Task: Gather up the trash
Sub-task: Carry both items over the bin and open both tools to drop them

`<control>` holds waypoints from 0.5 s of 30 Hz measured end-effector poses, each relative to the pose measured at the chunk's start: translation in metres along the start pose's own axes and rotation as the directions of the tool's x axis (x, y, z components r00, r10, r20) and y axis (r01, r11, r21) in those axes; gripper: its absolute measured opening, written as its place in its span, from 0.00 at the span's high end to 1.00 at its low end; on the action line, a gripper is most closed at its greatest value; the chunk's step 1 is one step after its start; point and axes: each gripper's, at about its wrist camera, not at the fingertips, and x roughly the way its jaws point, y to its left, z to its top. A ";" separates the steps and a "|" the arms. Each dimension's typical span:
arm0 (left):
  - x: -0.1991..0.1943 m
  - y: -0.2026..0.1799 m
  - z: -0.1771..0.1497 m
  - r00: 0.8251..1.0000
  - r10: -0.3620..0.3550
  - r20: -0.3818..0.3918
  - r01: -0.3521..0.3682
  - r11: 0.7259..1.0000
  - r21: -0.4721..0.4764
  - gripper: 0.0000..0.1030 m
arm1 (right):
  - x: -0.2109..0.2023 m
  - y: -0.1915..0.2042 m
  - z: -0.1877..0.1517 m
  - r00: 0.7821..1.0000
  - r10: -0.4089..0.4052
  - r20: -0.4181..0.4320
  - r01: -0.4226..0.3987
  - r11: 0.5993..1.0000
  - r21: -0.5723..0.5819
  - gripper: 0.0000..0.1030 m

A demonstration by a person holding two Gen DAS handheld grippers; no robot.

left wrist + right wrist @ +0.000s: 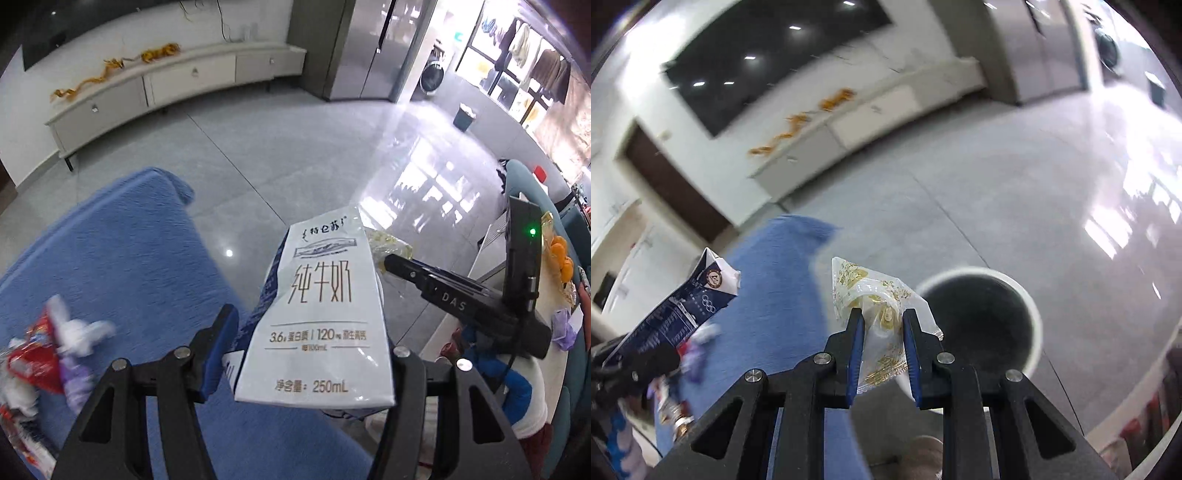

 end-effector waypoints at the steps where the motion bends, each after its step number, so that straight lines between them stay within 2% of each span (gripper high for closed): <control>1: 0.010 -0.004 0.002 1.000 -0.001 -0.016 0.000 1.000 -0.006 0.43 | 0.009 -0.010 0.002 1.000 -0.019 -0.018 0.020 0.999 0.027 0.80; 6: 0.071 -0.016 0.026 0.996 -0.046 -0.079 0.042 0.997 -0.062 0.42 | 0.046 -0.049 0.010 0.995 -0.053 -0.080 0.063 0.990 0.124 0.70; 8: 0.084 -0.016 0.029 0.993 -0.081 -0.088 0.073 0.993 -0.091 0.42 | 0.057 -0.058 0.012 0.994 -0.055 -0.096 0.069 0.986 0.153 0.55; 9: 0.089 -0.015 0.030 0.992 -0.090 -0.086 0.080 0.991 -0.105 0.42 | 0.062 -0.064 0.012 0.993 -0.062 -0.105 0.079 0.983 0.166 0.53; 15: 0.075 -0.015 0.035 0.992 -0.125 -0.002 0.123 0.984 -0.126 0.42 | 0.057 -0.063 0.017 0.990 -0.108 -0.088 0.121 0.980 0.158 0.48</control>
